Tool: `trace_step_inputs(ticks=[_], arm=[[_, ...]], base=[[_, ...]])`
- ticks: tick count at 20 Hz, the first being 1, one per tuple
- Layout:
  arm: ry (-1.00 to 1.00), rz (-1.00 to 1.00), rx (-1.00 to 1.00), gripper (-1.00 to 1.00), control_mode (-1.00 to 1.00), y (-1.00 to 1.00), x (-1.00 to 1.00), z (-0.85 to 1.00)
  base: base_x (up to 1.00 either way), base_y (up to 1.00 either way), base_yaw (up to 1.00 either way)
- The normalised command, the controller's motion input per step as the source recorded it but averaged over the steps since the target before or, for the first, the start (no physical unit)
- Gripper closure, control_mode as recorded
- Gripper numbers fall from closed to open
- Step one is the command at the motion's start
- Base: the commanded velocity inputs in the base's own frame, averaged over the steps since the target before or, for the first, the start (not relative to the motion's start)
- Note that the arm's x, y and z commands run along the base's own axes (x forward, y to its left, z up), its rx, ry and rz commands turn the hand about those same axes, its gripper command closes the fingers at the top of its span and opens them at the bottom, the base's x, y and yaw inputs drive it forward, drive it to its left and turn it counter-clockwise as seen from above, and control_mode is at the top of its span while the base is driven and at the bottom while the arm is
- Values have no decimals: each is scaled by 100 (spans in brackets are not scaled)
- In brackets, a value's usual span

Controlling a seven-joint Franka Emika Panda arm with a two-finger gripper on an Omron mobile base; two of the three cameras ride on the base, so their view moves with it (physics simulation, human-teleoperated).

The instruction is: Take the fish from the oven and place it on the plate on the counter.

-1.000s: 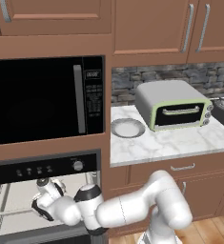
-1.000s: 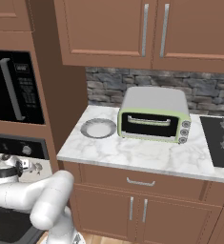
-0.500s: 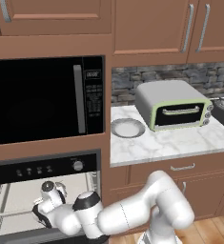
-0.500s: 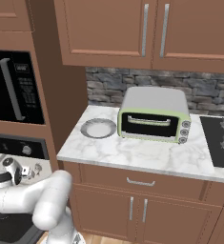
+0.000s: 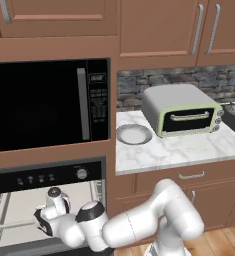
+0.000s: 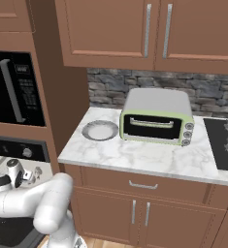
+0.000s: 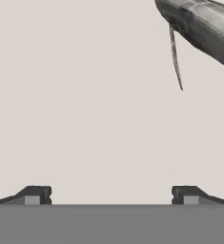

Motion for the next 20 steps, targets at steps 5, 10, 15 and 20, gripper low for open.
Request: trace_step_inputs(ticks=[5,10,15,20], arm=[[0,-12,0,-100,-100,0,-94,-96],[0,-10,0,-100,-100,-1,-100,-95],[-1,-7,0,-100,-100,-12,-100,-92],[0,-6,0,-100,-100,-18,-100,-90]], base=[[0,0,0],[0,0,0],[0,0,0],[0,0,0]])
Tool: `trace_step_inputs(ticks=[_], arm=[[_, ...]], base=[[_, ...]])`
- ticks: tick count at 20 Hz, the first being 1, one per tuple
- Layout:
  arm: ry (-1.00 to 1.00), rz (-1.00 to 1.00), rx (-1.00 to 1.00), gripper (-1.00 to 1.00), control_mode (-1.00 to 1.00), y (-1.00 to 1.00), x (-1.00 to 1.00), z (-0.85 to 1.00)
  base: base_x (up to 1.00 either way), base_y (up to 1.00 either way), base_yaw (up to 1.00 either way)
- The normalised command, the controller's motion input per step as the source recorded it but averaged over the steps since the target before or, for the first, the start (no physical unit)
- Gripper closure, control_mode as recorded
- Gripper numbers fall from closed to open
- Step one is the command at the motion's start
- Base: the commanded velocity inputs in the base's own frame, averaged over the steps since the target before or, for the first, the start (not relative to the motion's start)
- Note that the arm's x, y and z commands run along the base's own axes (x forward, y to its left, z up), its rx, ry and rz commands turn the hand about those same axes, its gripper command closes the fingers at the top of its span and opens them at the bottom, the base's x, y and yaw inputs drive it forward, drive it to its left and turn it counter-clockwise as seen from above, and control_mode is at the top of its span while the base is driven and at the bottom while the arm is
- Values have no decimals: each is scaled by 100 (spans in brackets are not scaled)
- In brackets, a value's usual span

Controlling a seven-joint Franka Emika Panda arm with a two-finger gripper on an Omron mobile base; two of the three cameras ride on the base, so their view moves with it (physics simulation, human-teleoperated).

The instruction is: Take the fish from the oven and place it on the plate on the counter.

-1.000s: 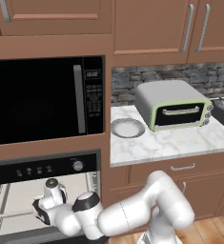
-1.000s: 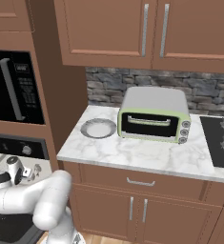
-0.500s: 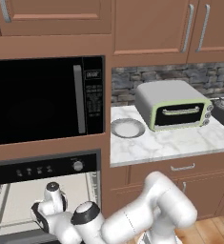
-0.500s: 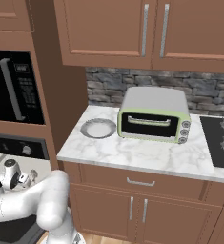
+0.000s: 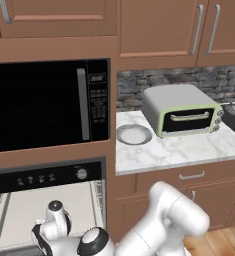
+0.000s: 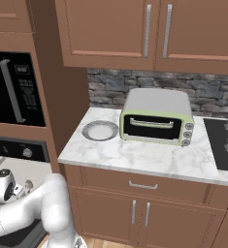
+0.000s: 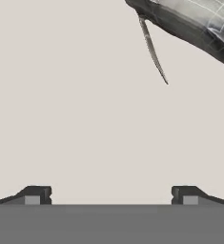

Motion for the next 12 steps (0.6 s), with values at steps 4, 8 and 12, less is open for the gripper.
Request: trace_step_inputs(ticks=[4,8,12], arm=[[0,-4,0,-100,-100,-21,-100,-90],[0,-3,0,-100,-100,-20,-100,-84],[0,-2,0,-100,-100,-19,-100,-81]], base=[[0,0,0],[0,0,0],[0,0,0]])
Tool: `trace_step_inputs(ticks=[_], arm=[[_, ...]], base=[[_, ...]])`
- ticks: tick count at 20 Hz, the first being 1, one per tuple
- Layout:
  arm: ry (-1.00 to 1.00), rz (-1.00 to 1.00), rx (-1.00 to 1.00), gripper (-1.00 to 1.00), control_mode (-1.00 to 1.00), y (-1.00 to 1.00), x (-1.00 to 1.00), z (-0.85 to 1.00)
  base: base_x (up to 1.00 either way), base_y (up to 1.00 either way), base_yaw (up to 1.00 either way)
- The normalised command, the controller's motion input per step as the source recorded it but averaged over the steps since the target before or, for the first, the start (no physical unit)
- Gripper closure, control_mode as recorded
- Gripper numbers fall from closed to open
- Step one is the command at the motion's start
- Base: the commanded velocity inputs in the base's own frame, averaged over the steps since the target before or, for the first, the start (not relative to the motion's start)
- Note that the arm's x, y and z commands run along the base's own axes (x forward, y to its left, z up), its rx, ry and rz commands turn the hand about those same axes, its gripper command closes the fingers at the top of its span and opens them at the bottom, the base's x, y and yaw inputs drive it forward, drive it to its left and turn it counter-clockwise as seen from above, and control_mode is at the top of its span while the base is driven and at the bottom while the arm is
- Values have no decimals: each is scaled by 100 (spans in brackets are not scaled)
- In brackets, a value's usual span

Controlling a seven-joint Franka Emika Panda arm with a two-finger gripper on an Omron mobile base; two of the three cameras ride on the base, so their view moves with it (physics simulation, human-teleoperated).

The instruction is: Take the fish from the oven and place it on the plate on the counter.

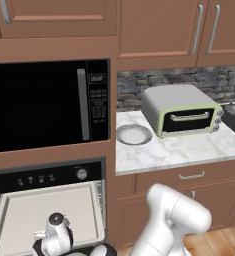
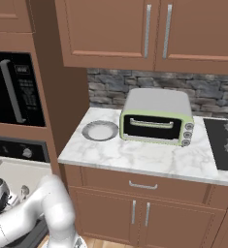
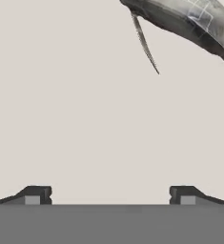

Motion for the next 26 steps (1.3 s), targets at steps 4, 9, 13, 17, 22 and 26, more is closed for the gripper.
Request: trace_step_inputs(ticks=[4,9,13,17,22,26], arm=[[0,-1,0,-100,-100,-18,-100,-69],[-13,0,0,-100,-100,-3,-58,13],[-3,0,0,-100,-100,0,-1,76],[3,0,0,-100,-100,0,8,97],[15,1,0,-100,-100,-13,35,60],[29,6,0,-100,-100,-48,94,7]], base=[[0,0,0],[0,0,0],[0,0,0],[0,0,0],[0,0,0],[0,0,0]])
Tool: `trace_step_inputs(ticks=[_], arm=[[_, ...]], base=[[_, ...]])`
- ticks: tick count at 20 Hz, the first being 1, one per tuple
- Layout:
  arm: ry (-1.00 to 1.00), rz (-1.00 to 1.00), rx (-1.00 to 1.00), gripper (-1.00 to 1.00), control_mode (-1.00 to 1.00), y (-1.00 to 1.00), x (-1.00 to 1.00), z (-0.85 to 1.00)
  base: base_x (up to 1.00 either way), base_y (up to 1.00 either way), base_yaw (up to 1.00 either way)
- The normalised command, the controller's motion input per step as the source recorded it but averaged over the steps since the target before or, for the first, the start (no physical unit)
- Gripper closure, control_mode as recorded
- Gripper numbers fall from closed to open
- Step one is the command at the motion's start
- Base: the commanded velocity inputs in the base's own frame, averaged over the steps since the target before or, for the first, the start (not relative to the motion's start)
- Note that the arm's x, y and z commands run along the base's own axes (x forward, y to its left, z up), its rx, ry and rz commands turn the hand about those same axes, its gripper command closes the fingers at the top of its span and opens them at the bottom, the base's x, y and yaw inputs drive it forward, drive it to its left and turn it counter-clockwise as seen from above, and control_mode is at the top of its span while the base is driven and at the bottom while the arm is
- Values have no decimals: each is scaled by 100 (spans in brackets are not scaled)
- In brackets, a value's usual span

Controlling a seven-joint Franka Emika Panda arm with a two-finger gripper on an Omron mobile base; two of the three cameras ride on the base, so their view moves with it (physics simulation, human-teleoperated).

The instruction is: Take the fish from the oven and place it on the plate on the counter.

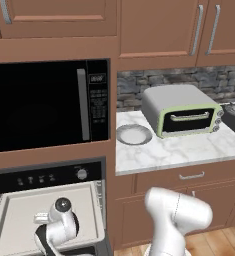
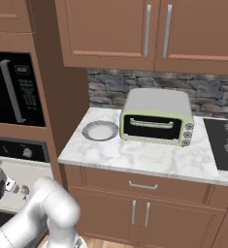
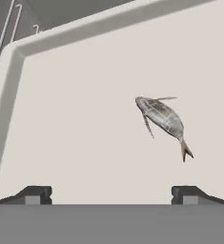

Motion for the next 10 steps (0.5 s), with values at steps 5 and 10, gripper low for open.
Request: trace_step_inputs(ticks=[5,10], arm=[[10,0,-2,-100,-100,-34,73,-8],[-1,0,-6,-100,-100,-15,-5,-23]], base=[[0,0,0],[0,0,0]])
